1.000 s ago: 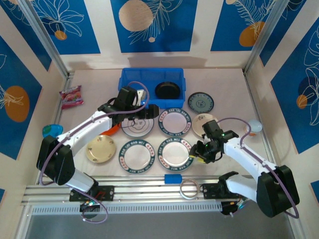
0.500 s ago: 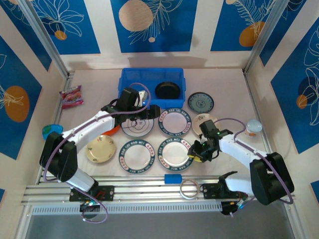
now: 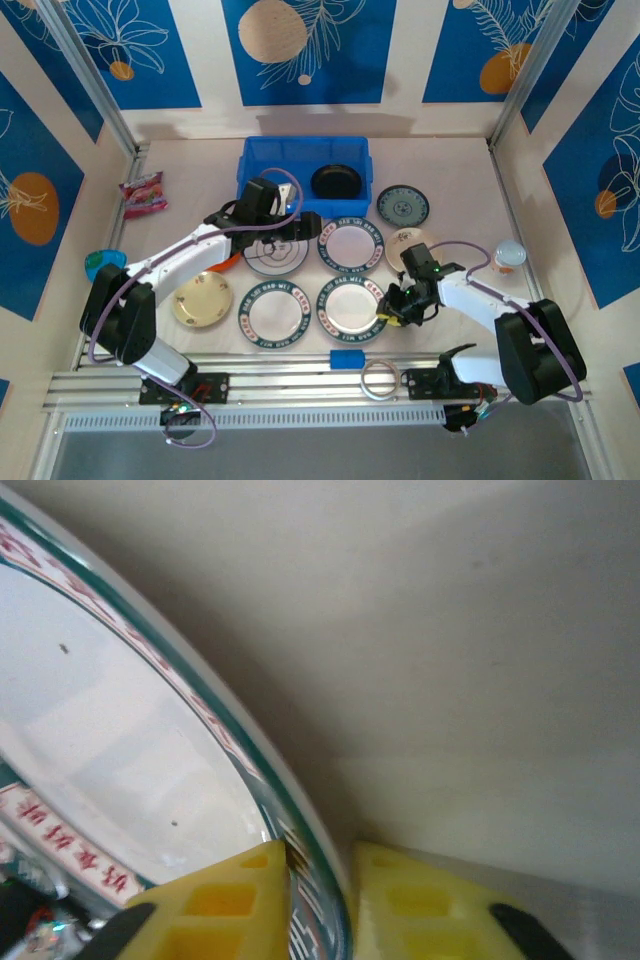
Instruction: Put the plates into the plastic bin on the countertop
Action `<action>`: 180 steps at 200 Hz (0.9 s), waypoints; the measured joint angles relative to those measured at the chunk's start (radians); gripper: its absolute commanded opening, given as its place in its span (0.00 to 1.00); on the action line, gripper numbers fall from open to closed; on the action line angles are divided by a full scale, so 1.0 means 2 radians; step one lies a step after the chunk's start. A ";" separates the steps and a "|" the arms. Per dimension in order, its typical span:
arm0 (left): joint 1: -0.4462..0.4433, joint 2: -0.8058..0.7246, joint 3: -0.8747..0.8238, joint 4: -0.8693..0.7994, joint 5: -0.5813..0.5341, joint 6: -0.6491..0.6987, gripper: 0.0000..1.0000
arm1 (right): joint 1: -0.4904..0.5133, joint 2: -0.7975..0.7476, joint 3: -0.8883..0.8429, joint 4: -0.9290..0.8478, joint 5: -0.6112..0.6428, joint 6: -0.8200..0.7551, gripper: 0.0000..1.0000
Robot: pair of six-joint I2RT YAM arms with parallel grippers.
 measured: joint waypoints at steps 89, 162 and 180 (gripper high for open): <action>0.000 0.005 -0.007 0.003 0.000 0.000 0.93 | -0.006 -0.059 -0.025 0.020 -0.025 -0.003 0.00; 0.000 0.005 -0.007 0.003 0.000 0.002 0.93 | -0.006 -0.154 0.012 -0.082 0.004 0.001 0.00; 0.000 0.005 -0.006 0.002 0.002 0.002 0.92 | -0.005 -0.172 0.038 -0.115 0.013 0.002 0.00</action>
